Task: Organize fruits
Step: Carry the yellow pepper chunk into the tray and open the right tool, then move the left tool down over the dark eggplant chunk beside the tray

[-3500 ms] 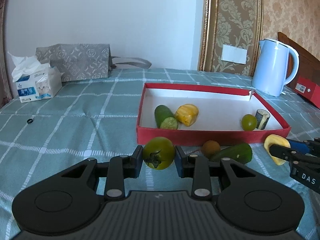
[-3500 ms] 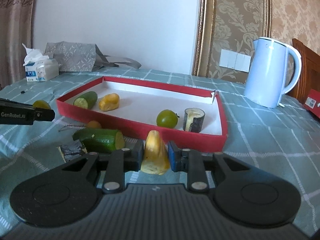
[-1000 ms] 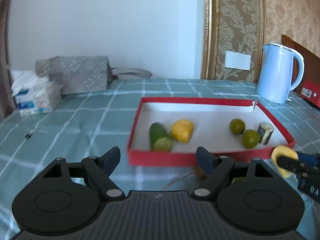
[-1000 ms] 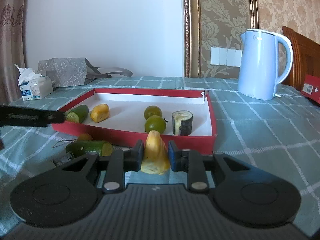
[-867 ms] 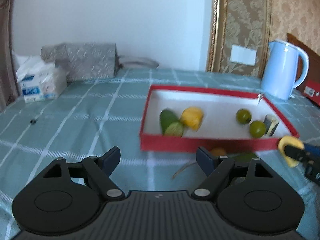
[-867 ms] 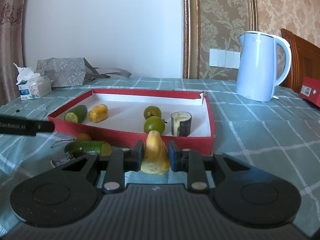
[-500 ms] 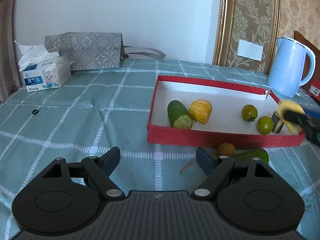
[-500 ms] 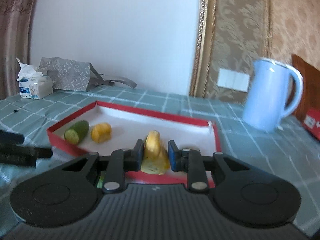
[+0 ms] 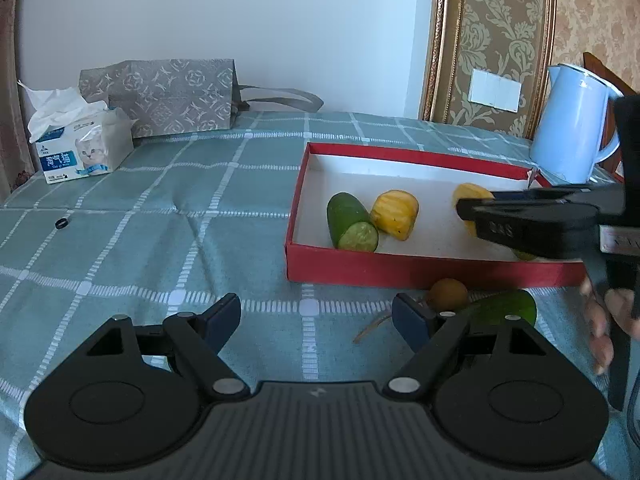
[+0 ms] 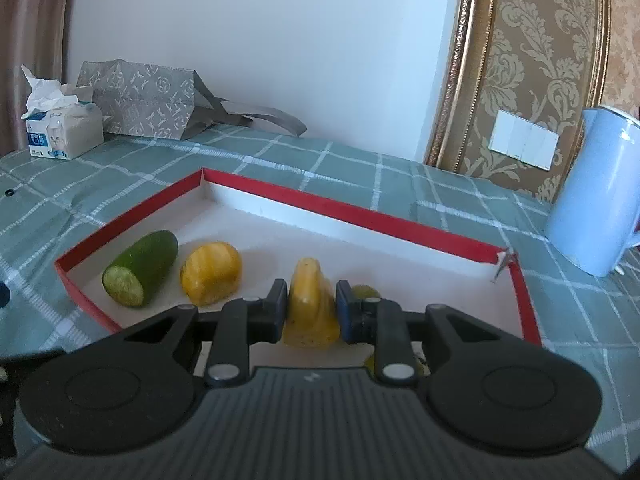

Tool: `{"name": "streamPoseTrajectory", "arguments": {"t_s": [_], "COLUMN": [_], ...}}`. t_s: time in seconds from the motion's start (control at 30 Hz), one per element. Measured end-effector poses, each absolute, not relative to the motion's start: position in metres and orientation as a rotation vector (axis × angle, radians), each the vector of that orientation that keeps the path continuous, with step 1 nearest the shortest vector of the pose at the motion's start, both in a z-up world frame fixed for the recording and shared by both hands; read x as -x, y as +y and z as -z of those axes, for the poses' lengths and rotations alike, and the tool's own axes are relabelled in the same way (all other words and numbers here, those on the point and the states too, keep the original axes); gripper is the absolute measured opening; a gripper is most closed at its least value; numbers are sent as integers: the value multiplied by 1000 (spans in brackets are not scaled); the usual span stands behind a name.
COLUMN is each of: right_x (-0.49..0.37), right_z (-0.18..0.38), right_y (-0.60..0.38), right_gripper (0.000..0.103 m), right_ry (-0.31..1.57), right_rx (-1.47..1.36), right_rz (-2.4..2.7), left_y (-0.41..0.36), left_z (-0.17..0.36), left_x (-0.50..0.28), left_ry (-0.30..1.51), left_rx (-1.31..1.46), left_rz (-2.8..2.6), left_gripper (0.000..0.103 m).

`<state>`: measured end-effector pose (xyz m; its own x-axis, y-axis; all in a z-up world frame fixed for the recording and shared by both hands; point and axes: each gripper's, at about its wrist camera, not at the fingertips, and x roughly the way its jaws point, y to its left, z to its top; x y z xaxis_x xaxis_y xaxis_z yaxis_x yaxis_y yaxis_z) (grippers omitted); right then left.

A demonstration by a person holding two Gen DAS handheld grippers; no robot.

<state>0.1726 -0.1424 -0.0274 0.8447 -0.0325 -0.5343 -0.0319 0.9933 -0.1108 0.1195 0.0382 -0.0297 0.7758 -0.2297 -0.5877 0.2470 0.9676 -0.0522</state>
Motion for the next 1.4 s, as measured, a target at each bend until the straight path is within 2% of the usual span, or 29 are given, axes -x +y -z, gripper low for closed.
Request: {"name": "streamPoseTrajectory", "arguments": {"t_s": [0.13, 0.2, 0.27, 0.33, 0.4, 0.43, 0.47, 0.53, 0.77, 1.4], "right_x": [-184, -184, -177, -163, -146, -137, -126, -103, -38, -24], "right_z": [32, 33, 29, 20, 11, 8, 6, 7, 16, 23], "right_y": [-139, -142, -144, -146, -150, -152, -155, -160, -184, -185], "right_gripper": [24, 27, 52, 65, 66, 69, 78, 87, 87, 86], "right_ry": [590, 566, 542, 484, 449, 443, 439, 408, 334, 325], "right_rx": [113, 77, 68, 70, 66, 60, 54, 48, -10, 6], "right_rz": [-17, -32, -31, -2, 7, 4, 3, 17, 79, 107], "left_y": [37, 36, 37, 37, 36, 36, 35, 34, 28, 26], "left_z": [30, 31, 30, 31, 31, 31, 31, 31, 30, 29], "left_x": [-120, -119, -120, -119, -119, -119, -118, -117, -110, -75], "left_ry": [634, 631, 632, 633, 632, 630, 628, 623, 589, 576], "left_rx": [-34, -39, -37, -37, -42, -46, -49, -60, -96, -78], "left_rz": [261, 257, 255, 254, 248, 246, 244, 241, 238, 346], "left_gripper": [83, 83, 83, 83, 83, 83, 83, 83, 83, 83]}}
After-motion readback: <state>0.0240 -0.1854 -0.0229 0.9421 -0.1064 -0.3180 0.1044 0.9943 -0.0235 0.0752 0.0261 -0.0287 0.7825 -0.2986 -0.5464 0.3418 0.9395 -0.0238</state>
